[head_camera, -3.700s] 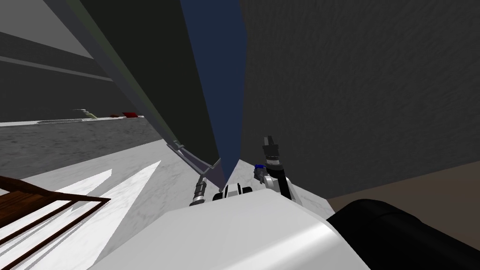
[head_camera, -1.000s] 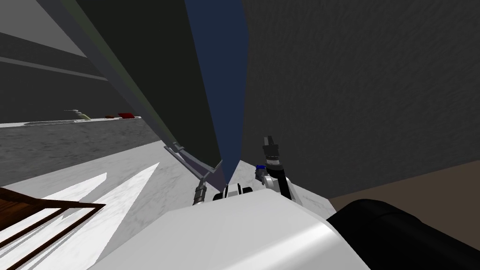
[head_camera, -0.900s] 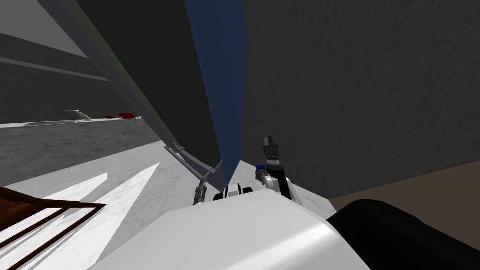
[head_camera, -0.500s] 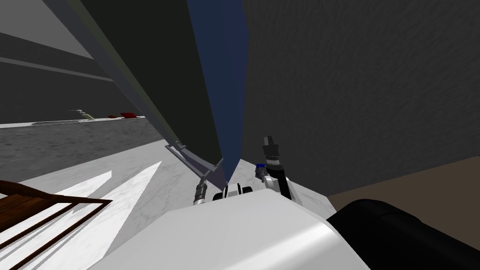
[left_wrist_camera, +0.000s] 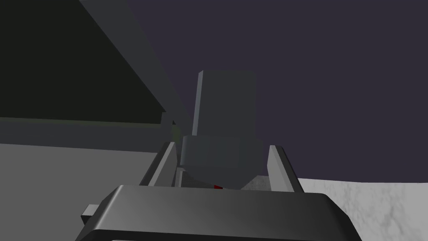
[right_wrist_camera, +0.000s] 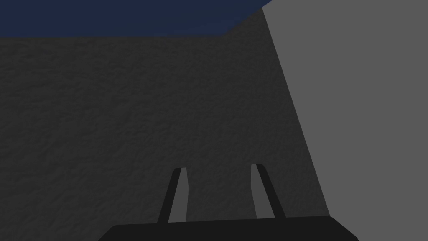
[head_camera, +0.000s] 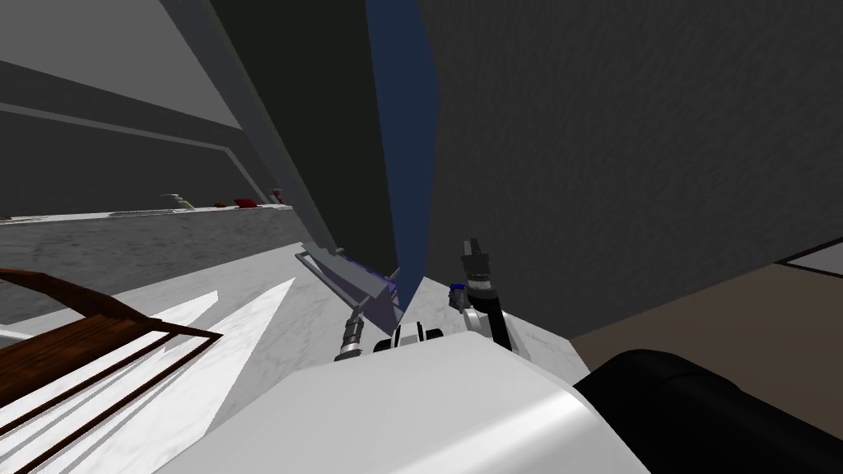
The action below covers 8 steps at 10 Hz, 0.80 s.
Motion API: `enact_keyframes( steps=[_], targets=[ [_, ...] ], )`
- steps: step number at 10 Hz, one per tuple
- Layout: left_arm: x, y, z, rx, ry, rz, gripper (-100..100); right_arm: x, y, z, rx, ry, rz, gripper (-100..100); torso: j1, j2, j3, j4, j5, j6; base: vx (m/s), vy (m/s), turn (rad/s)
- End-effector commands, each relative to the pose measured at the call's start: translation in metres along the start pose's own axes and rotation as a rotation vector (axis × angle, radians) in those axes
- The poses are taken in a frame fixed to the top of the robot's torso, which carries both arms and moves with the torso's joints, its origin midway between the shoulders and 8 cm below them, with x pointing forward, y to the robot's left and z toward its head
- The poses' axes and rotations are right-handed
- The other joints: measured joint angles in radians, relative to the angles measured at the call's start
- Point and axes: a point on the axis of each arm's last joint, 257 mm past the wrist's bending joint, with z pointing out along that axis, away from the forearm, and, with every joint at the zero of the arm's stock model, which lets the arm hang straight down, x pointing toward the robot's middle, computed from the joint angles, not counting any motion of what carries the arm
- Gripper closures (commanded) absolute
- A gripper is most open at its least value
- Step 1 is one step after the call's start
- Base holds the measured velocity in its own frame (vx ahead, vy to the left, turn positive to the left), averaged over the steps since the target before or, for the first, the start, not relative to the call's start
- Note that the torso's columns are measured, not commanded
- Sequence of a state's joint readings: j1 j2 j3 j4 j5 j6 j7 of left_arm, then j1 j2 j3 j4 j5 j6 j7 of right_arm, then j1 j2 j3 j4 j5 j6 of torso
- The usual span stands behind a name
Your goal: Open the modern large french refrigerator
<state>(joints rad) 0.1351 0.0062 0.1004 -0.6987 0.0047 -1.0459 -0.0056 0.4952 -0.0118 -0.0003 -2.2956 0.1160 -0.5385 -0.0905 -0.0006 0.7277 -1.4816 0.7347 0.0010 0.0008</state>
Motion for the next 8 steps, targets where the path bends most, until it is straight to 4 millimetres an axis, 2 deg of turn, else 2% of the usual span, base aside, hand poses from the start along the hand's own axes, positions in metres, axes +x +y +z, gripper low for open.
enact_keyframes(
  steps=[1, 4, 6, 8],
  targets=[
    [0.0028, 0.0021, 0.0028, -0.01, 0.01, -0.001, 100, 0.0, 0.0, 0.0, 0.0, 0.0, 0.0, 0, 0.005, 0.006, 0.003, 0.001, 0.0, -0.002, -0.138, 0.093, 0.025],
    [0.0091, -0.0001, 0.0064, -0.003, 0.023, -0.005, 100, 0.0, 0.0, 0.0001, 0.0, 0.0, 0.0, 0, 0.01, 0.007, 0.005, 0.001, 0.001, -0.003, -0.137, 0.101, 0.02],
    [0.0047, 0.0016, 0.0046, -0.009, 0.025, -0.004, 100, 0.0, 0.0, 0.0, 0.0, 0.0, 0.0, 0, 0.002, 0.003, 0.002, 0.0, 0.0, -0.002, -0.12, 0.068, 0.02],
    [0.0006, 0.0028, 0.0033, -0.014, 0.027, -0.003, 100, 0.0, 0.0, 0.0001, 0.0, 0.0, 0.0, 0, 0.007, 0.008, 0.005, 0.001, 0.0, -0.003, -0.156, 0.111, 0.017]
  ],
)
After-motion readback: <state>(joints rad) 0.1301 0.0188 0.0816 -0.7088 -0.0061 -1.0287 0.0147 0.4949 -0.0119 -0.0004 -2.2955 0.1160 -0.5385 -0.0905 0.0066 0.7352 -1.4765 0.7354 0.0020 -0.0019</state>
